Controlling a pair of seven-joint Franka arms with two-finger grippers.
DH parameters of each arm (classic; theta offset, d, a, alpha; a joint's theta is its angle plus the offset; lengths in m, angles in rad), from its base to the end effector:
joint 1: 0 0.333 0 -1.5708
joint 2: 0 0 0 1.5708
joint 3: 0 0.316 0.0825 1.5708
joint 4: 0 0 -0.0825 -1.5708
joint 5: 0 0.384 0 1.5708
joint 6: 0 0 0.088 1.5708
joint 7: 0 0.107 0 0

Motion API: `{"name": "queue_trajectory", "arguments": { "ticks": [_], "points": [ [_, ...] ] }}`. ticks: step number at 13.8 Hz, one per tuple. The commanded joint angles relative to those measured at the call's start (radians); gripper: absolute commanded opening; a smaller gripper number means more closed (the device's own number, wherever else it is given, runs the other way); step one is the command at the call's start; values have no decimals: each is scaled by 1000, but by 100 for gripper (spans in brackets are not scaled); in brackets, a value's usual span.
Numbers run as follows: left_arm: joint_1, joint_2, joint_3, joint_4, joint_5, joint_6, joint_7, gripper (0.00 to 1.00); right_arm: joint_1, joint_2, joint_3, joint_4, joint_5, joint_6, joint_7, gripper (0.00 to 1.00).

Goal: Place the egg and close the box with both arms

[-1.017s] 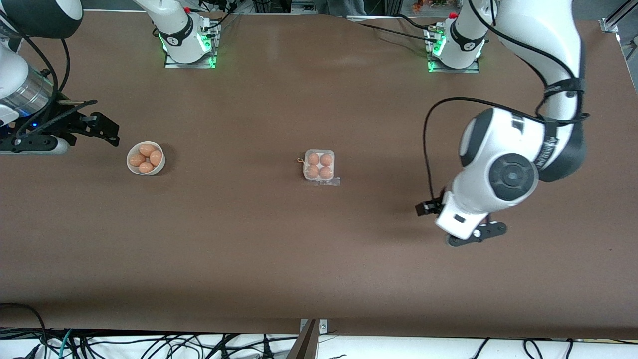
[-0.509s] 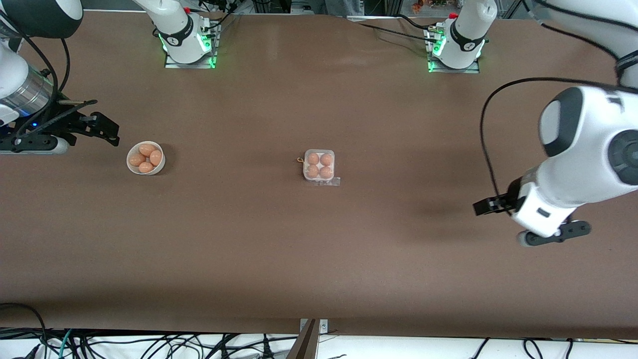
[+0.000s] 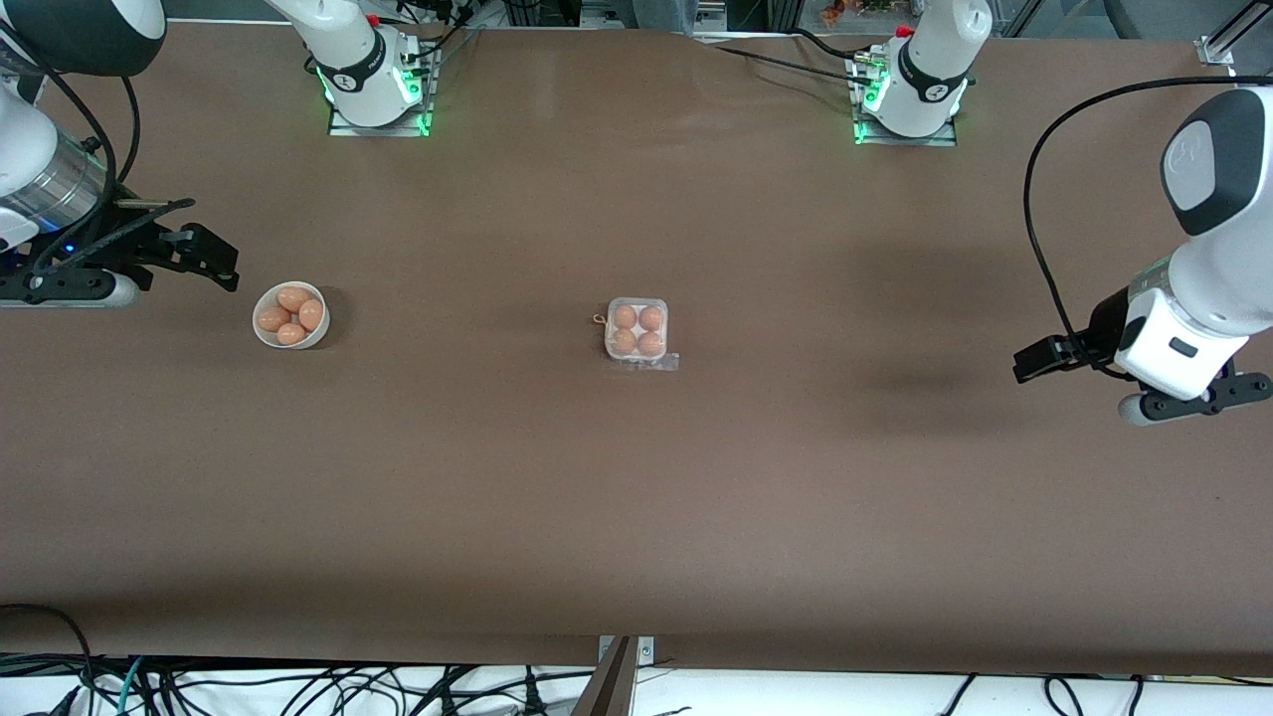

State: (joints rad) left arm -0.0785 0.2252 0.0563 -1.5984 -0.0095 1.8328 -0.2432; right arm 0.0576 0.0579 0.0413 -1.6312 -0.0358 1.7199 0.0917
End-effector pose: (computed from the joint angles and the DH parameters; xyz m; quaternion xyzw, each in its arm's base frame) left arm 0.6321 -0.0178 0.5004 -0.9938 -0.1107 -0.0050 0.0010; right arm 0.5805 0.0536 0.5761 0.9997 0.0059 0.0169 0.0150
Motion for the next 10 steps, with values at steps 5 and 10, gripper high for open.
{"name": "queue_trajectory", "arguments": {
  "ticks": [5, 10],
  "points": [
    [45, -173, -12, -153, 71, -17, 56, 100, -5, 3, 11, 19, -13, -13, 8, 100],
    [45, -219, -12, -158, 71, -56, 59, 100, -5, 3, 11, 19, -13, -14, 6, 100]
  ]
}}
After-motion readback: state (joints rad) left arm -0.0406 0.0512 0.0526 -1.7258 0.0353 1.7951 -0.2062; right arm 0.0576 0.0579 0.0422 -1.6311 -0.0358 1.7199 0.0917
